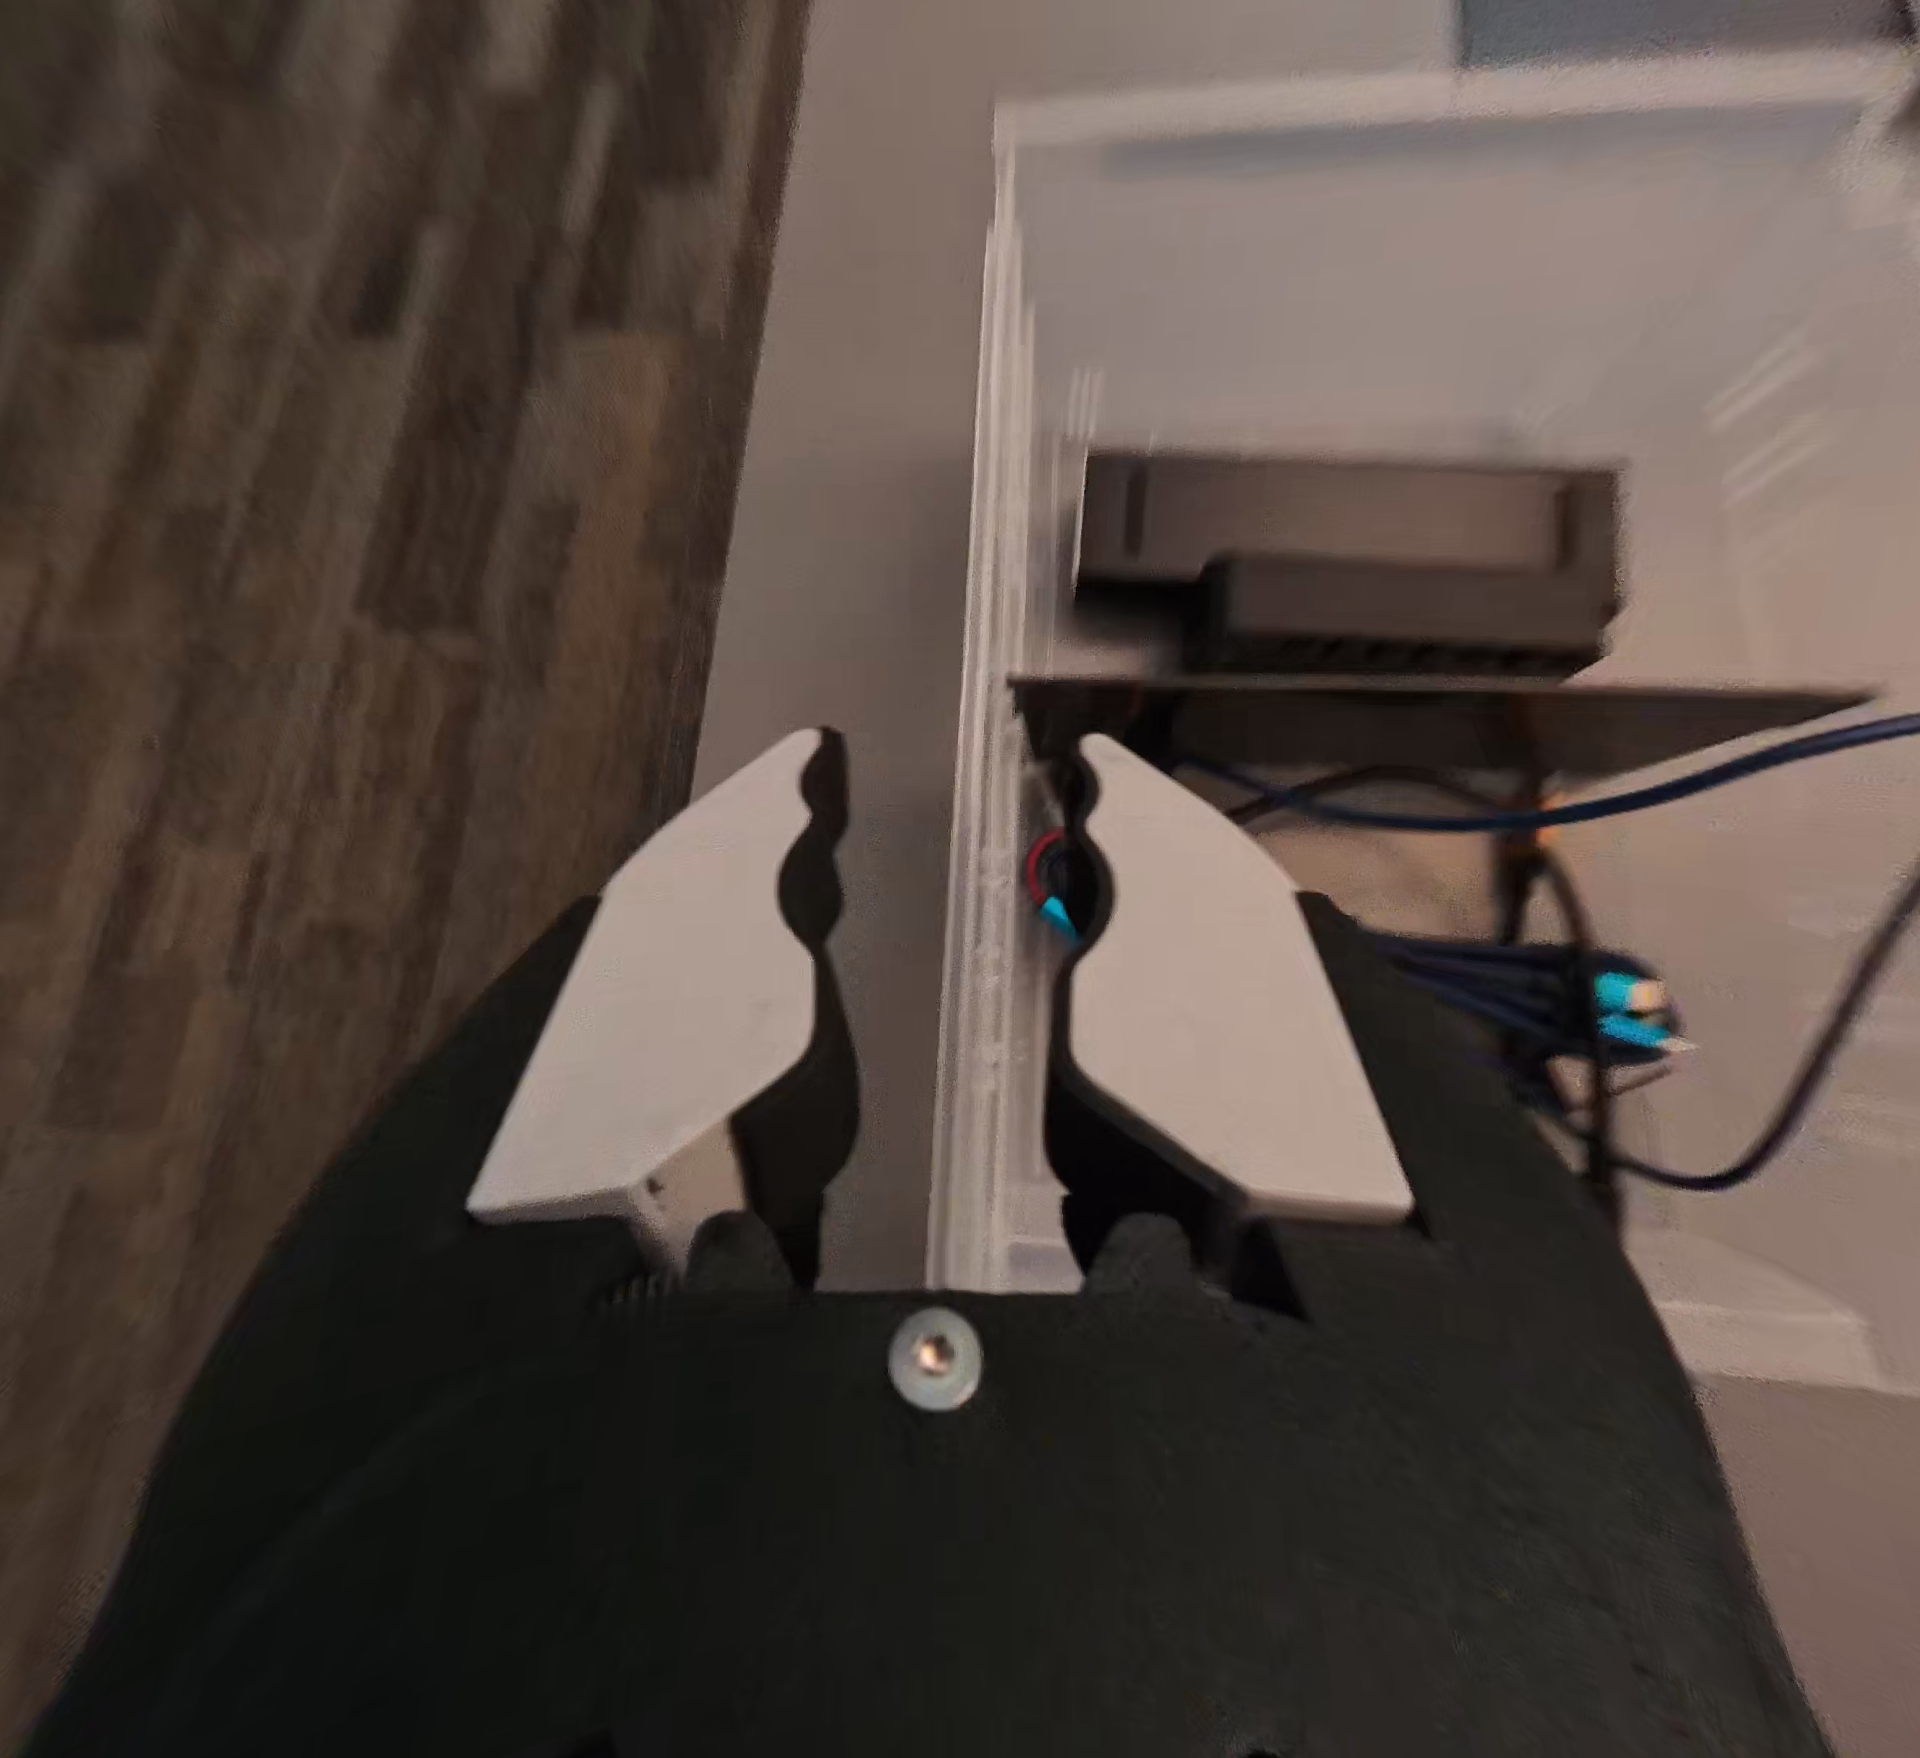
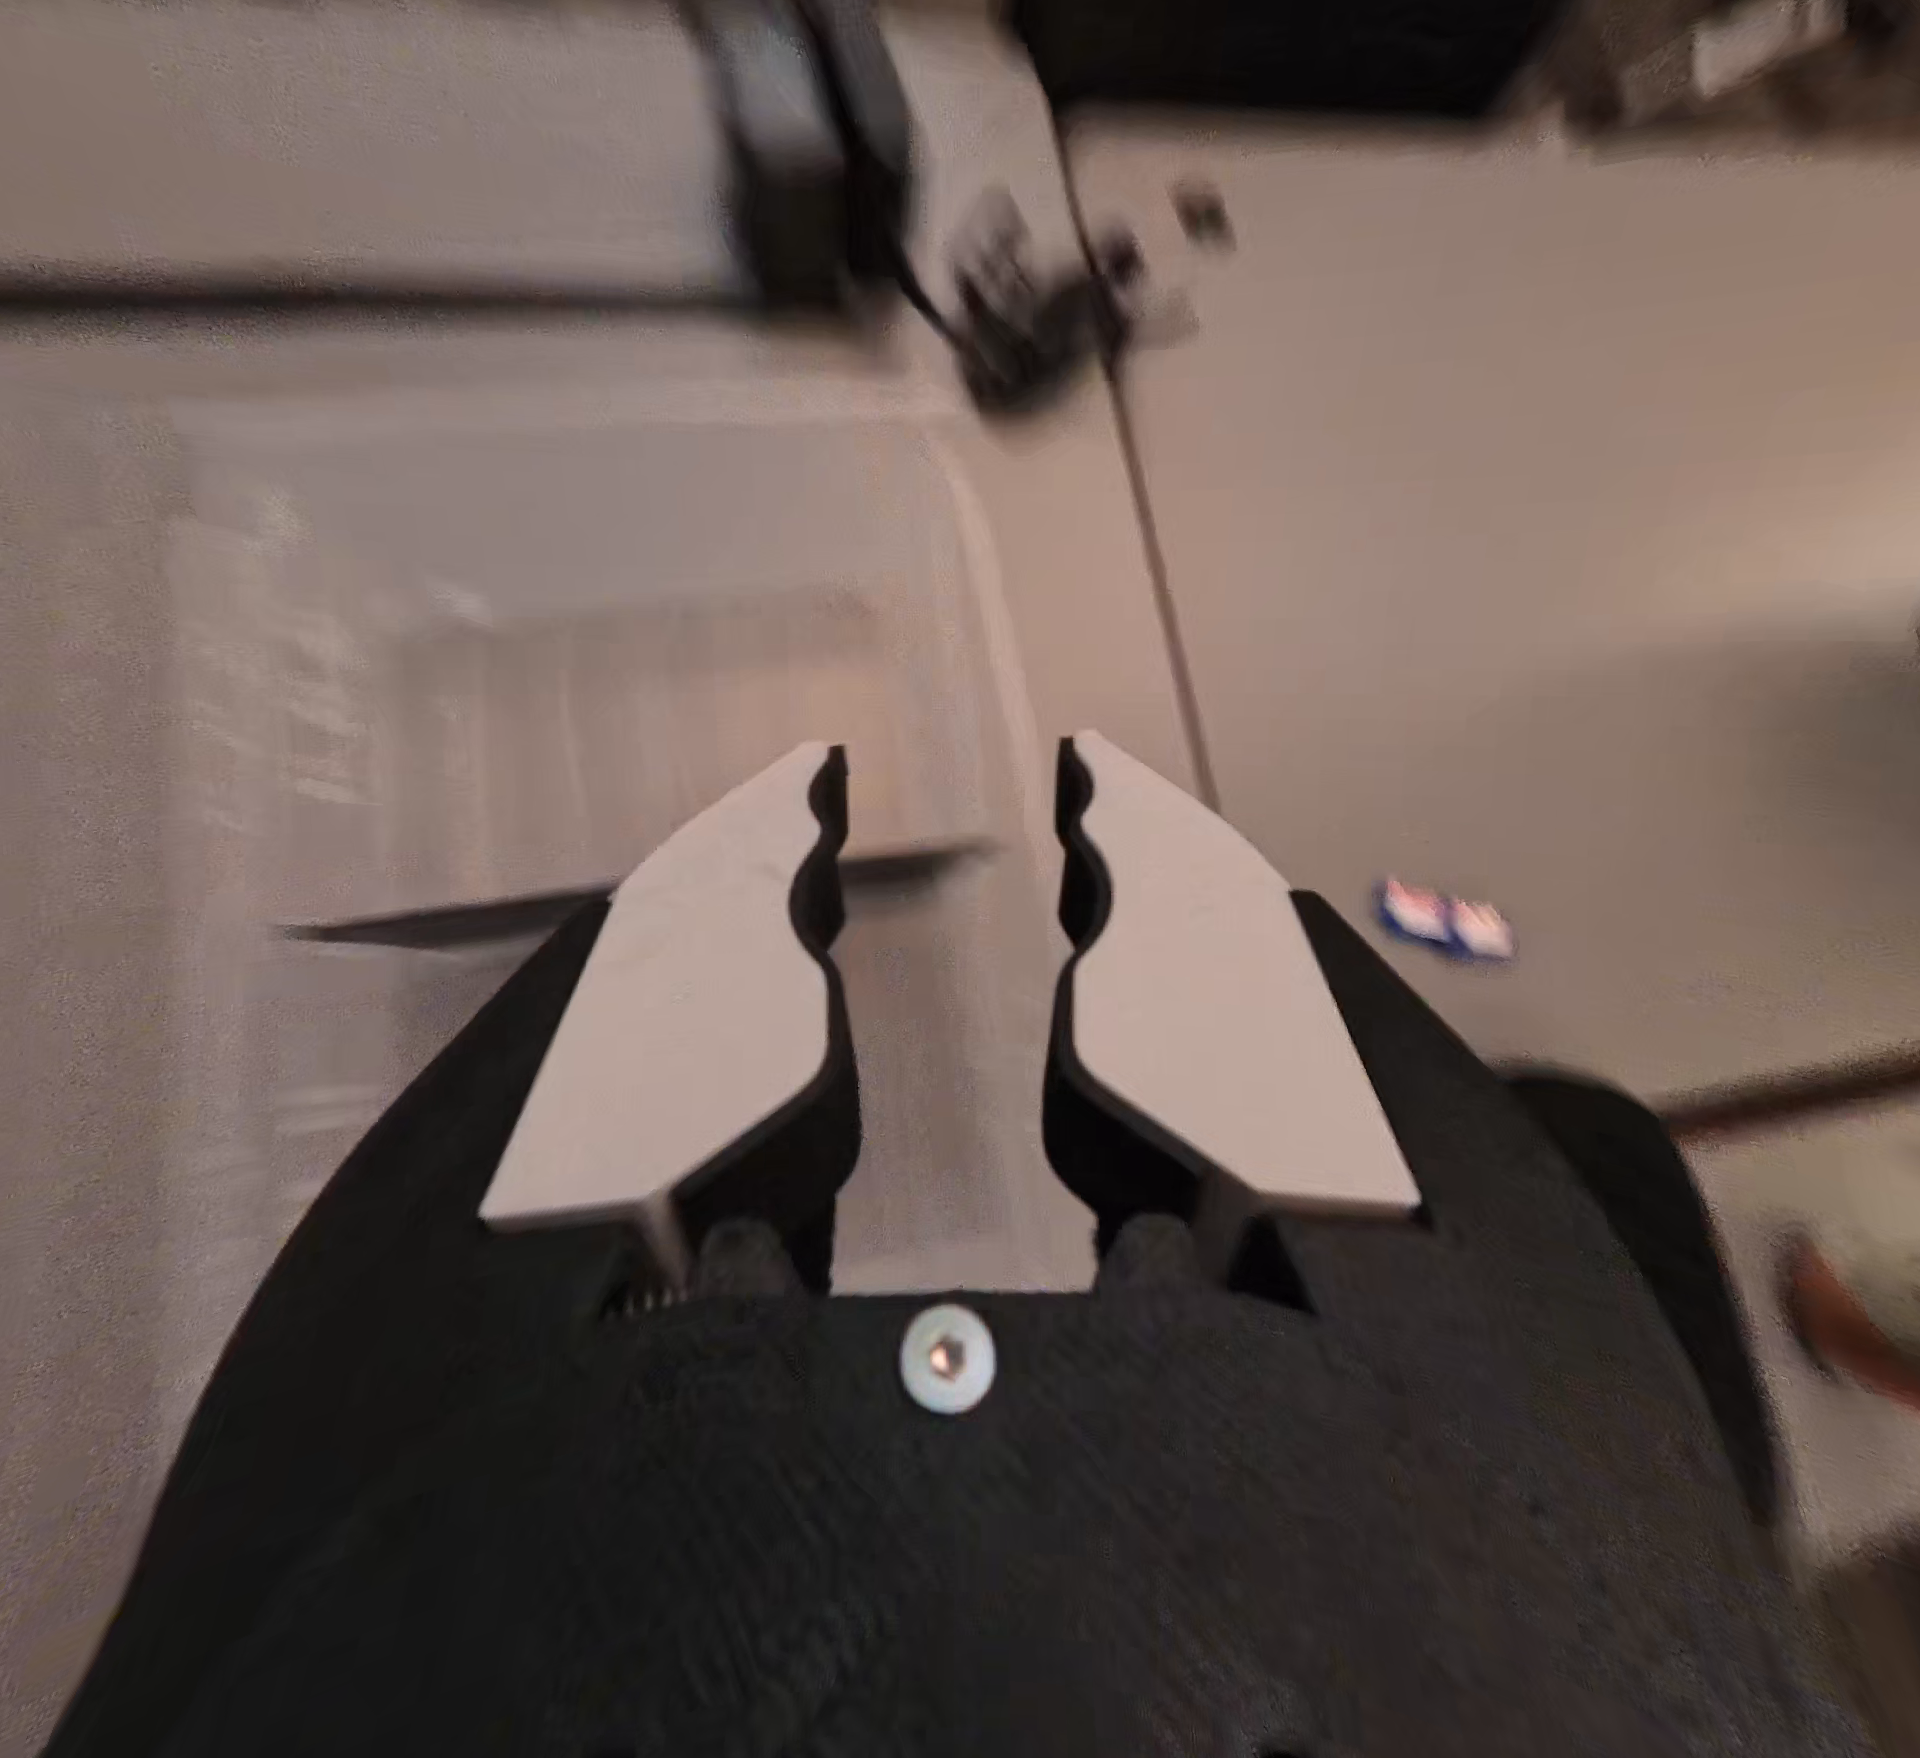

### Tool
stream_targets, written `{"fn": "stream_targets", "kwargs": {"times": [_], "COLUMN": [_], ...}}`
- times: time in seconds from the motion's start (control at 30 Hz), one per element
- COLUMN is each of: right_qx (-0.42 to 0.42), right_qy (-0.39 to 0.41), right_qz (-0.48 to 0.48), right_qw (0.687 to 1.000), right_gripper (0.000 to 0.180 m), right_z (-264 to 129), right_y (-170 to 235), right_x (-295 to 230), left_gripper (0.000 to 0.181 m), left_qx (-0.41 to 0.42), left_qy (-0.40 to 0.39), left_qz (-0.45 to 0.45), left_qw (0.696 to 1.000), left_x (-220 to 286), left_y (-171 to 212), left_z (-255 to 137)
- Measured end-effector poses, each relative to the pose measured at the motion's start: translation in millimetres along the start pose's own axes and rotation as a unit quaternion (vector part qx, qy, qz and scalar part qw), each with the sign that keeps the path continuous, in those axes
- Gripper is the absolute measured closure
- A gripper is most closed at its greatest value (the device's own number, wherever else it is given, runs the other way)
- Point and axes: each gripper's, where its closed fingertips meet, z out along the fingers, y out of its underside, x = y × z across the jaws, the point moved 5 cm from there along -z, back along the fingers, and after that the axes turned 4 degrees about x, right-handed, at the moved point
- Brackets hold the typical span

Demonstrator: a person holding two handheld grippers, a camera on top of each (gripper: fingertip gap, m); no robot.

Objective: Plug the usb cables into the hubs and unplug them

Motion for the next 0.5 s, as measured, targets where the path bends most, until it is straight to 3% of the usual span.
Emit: {"fn": "stream_targets", "kwargs": {"times": [0.03,0.07,0.17,0.23,0.37,0.5], "right_qx": [0.061,0.099,0.1,0.108,0.094,0.015], "right_qy": [-0.045,-0.108,-0.235,-0.24,-0.24,-0.203], "right_qz": [0.01,0.023,0.01,-0.024,-0.019,-0.049], "right_qw": [0.997,0.989,0.967,0.965,0.966,0.978], "right_gripper": [0.136,0.131,0.108,0.105,0.1,0.092], "right_z": [-20,-37,-57,-49,-13,34], "right_y": [-13,-20,-11,2,32,69], "right_x": [-32,-69,-177,-228,-295,-336], "left_gripper": [0.132,0.126,0.108,0.104,0.087,0.083], "left_qx": [0.039,0.072,0.151,0.181,0.166,0.163], "left_qy": [0.009,0.028,0.099,0.135,0.174,0.195], "left_qz": [-0.012,-0.025,-0.058,-0.063,-0.043,-0.016], "left_qw": [0.999,0.997,0.982,0.972,0.97,0.967], "left_x": [6,16,54,79,118,144], "left_y": [-9,-16,-31,-34,-24,-12], "left_z": [-14,-28,-64,-82,-102,-121]}}
